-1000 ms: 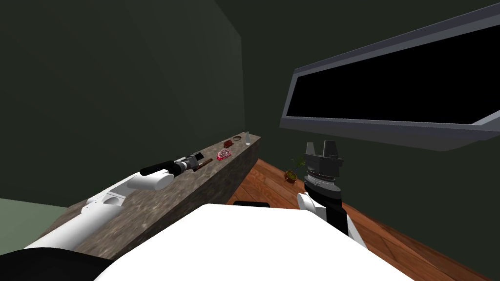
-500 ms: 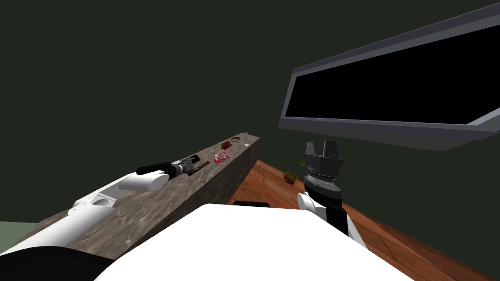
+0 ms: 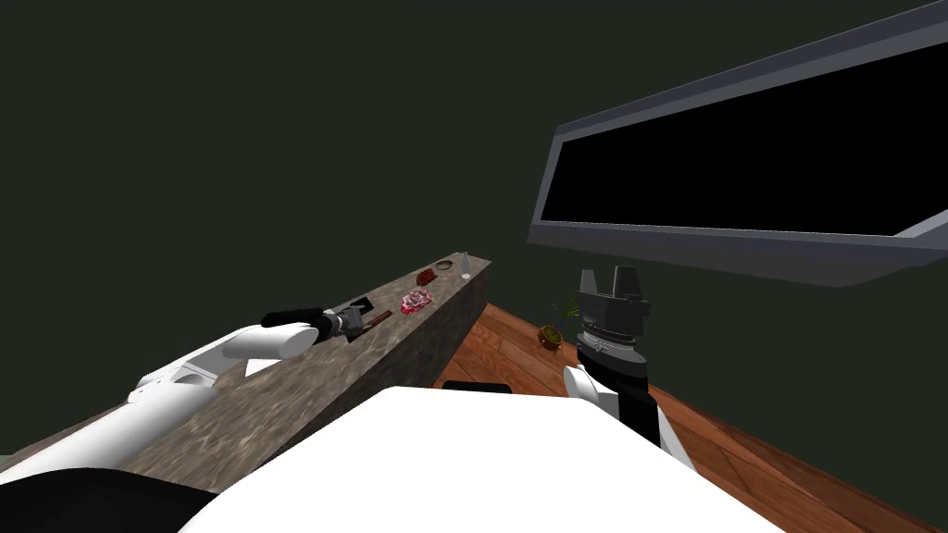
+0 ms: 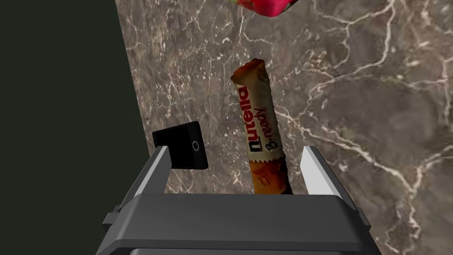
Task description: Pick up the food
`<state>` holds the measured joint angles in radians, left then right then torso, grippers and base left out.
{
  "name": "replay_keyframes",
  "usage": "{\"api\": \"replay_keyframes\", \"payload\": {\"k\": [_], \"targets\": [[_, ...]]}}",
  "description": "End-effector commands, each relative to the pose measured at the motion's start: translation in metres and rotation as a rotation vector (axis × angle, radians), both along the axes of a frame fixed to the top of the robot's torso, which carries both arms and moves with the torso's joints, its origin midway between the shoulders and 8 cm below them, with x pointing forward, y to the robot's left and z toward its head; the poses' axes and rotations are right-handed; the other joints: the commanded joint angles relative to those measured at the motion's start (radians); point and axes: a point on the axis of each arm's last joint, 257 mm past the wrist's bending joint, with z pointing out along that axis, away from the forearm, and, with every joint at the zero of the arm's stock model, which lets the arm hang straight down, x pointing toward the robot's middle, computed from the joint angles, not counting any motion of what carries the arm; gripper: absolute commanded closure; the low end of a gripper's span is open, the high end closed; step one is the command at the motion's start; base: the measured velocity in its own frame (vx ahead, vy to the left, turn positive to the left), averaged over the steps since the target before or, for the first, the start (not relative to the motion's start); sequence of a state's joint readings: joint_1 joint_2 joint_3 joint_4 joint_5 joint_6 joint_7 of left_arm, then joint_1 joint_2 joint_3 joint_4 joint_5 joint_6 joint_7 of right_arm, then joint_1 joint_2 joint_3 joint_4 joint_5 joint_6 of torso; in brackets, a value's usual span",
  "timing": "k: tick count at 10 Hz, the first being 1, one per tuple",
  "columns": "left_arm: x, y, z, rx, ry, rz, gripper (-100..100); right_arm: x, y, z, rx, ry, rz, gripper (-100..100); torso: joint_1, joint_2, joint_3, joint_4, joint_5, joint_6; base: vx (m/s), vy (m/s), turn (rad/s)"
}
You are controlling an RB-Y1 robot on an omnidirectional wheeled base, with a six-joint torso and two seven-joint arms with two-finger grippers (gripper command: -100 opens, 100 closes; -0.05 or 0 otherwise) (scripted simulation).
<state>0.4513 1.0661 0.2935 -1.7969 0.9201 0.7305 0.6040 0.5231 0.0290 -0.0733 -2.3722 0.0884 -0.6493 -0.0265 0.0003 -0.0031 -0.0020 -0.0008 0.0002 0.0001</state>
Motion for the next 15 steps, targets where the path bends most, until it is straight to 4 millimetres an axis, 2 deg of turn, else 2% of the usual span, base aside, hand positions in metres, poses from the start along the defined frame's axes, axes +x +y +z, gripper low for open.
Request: {"api": "replay_keyframes", "payload": {"k": [1, 4, 7, 10, 11, 12, 14, 15], "targets": [[-0.013, 0.009, -0.01, -0.022, 0.058, 0.039, -100, 0.0, 0.0, 0.0, 0.0, 0.0, 0.0, 0, 0.0, 0.0, 0.0, 0.0, 0.0, 0.0, 0.065, -0.003, -0.091], [-0.034, 0.018, -0.024, -0.047, 0.145, 0.082, -100, 0.0, 0.0, 0.0, 0.0, 0.0, 0.0, 0, 0.001, -0.003, -0.002, -0.001, 0.0, 0.0, 0.079, 0.011, -0.048], [-0.064, 0.031, -0.04, -0.09, 0.251, 0.151, -100, 0.0, 0.0, 0.0, 0.0, 0.0, 0.0, 0, 0.0, -0.002, -0.001, 0.0, 0.0, 0.0, 0.078, 0.003, -0.057], [-0.087, 0.035, -0.051, -0.114, 0.336, 0.188, -100, 0.0, 0.0, 0.0, 0.0, 0.0, 0.0, 0, 0.0, -0.003, -0.002, -0.001, 0.0, 0.0, 0.076, 0.014, -0.05], [-0.1, 0.038, -0.055, -0.133, 0.378, 0.216, -100, 0.0, 0.0, 0.0, 0.0, 0.0, 0.0, 0, 0.001, -0.002, -0.001, 0.0, 0.0, 0.0, 0.065, 0.015, -0.057], [-0.103, 0.038, -0.056, -0.134, 0.389, 0.218, -100, 0.0, 0.0, 0.0, 0.0, 0.0, 0.0, 0, 0.0, -0.002, -0.001, 0.0, 0.0, 0.0, 0.053, 0.015, -0.031], [-0.127, 0.042, -0.064, -0.168, 0.469, 0.266, -100, 0.0, 0.0, 0.0, 0.0, 0.0, 0.0, 0, 0.001, -0.002, -0.001, 0.0, 0.0, 0.0, 0.084, 0.024, -0.064], [-0.13, 0.041, -0.065, -0.169, 0.482, 0.268, -100, 0.0, 0.0, 0.0, 0.0, 0.0, 0.0, 0, 0.001, -0.003, -0.002, -0.001, 0.0, 0.0, 0.066, 0.026, -0.036]]}}
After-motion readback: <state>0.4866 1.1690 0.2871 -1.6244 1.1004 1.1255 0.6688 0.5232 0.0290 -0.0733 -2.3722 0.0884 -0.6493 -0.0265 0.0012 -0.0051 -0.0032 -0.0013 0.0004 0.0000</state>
